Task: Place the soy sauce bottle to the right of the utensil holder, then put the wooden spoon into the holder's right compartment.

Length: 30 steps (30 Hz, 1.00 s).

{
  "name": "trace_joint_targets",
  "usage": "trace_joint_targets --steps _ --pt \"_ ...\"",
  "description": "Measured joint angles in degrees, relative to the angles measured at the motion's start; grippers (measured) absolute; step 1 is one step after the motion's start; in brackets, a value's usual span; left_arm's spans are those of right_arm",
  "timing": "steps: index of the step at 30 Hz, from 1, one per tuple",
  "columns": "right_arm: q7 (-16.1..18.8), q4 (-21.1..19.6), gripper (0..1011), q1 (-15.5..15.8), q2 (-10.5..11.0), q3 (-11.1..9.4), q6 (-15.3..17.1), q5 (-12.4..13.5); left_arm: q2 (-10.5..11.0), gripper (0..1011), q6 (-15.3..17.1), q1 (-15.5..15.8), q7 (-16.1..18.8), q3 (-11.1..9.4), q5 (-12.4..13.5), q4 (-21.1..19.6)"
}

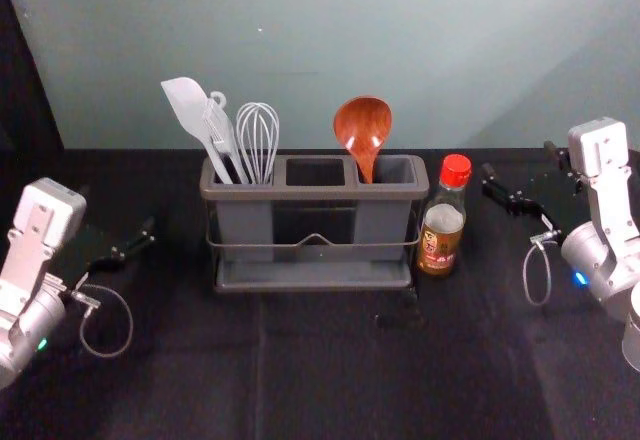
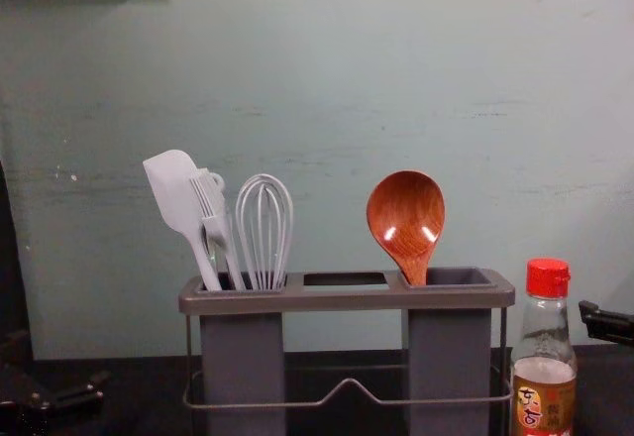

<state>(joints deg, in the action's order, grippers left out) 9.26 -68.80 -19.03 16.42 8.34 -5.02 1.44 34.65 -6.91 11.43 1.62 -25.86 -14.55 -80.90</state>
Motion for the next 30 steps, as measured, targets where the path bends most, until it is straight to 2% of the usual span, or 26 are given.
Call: trace_joint_targets --steps 30 --pt "0.1 0.0 1002 0.0 0.0 0.0 0.0 0.1 0.0 1012 0.0 0.0 0.0 0.0 0.0 0.0"
